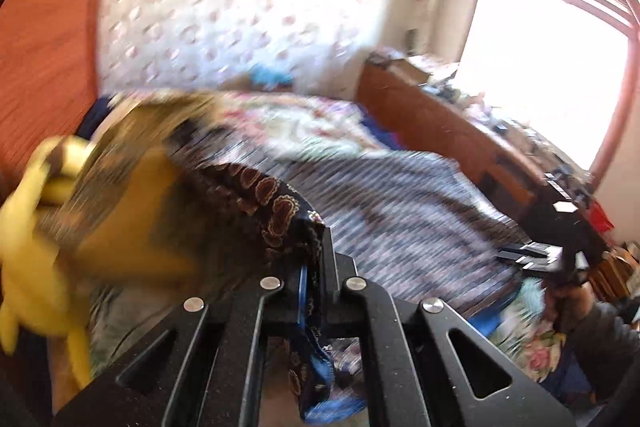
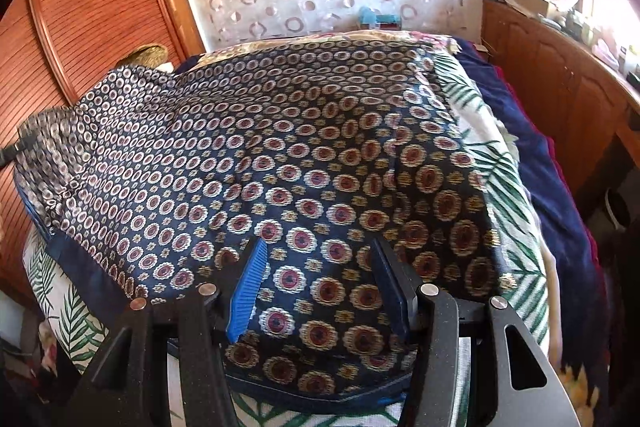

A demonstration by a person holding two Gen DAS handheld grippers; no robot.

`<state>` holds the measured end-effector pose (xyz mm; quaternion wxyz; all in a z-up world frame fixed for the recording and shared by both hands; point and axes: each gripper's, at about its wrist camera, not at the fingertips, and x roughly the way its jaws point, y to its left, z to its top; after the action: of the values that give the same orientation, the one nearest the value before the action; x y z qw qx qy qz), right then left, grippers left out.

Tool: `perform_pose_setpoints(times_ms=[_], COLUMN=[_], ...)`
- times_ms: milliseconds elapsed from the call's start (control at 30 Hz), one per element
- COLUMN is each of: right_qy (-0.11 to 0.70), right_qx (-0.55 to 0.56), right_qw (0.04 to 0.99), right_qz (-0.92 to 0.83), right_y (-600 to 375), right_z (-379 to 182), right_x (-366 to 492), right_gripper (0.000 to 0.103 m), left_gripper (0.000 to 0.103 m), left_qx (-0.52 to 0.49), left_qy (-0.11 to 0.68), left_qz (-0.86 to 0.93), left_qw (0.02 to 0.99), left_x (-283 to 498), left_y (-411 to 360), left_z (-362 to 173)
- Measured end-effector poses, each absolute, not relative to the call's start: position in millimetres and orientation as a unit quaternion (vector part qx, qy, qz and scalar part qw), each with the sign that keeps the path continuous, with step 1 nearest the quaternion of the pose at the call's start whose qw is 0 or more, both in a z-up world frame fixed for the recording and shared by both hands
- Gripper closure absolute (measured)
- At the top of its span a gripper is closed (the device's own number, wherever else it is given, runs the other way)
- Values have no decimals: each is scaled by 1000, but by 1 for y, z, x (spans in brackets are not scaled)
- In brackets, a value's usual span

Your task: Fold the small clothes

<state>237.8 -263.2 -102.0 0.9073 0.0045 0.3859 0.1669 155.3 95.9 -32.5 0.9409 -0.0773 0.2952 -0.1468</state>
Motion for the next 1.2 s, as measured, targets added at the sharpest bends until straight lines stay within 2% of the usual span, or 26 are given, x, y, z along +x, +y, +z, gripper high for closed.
perform_pose_setpoints(times_ms=[167, 467, 667, 900, 967, 1033, 1200], right_qy=[370, 329, 295, 290, 294, 296, 298], right_qx=[26, 48, 57, 62, 59, 57, 53], right_qw=[914, 928, 940, 944, 943, 943, 943], right_qz=[166, 165, 160, 145, 143, 140, 137], right_y=[-281, -305, -318, -331, -332, -332, -332], right_z=[-98, -91, -83, -93, -96, -98, -97], right_x=[229, 199, 179, 172, 174, 177, 184], right_gripper=[47, 47, 47, 47, 47, 47, 47], left_gripper=[99, 99, 99, 97, 84, 61, 60], left_qx=[-47, -26, -6, 23, 43, 51, 70], left_qy=[273, 275, 284, 329, 347, 344, 340], left_qz=[-215, -305, -338, -347, -345, -339, -303], left_qw=[937, 911, 897, 878, 871, 874, 888], left_x=[187, 219, 222, 229, 228, 224, 212], left_y=[11, -107, -155, -187, -190, -187, -161], left_z=[2, 13, 19, -7, -17, -20, -27])
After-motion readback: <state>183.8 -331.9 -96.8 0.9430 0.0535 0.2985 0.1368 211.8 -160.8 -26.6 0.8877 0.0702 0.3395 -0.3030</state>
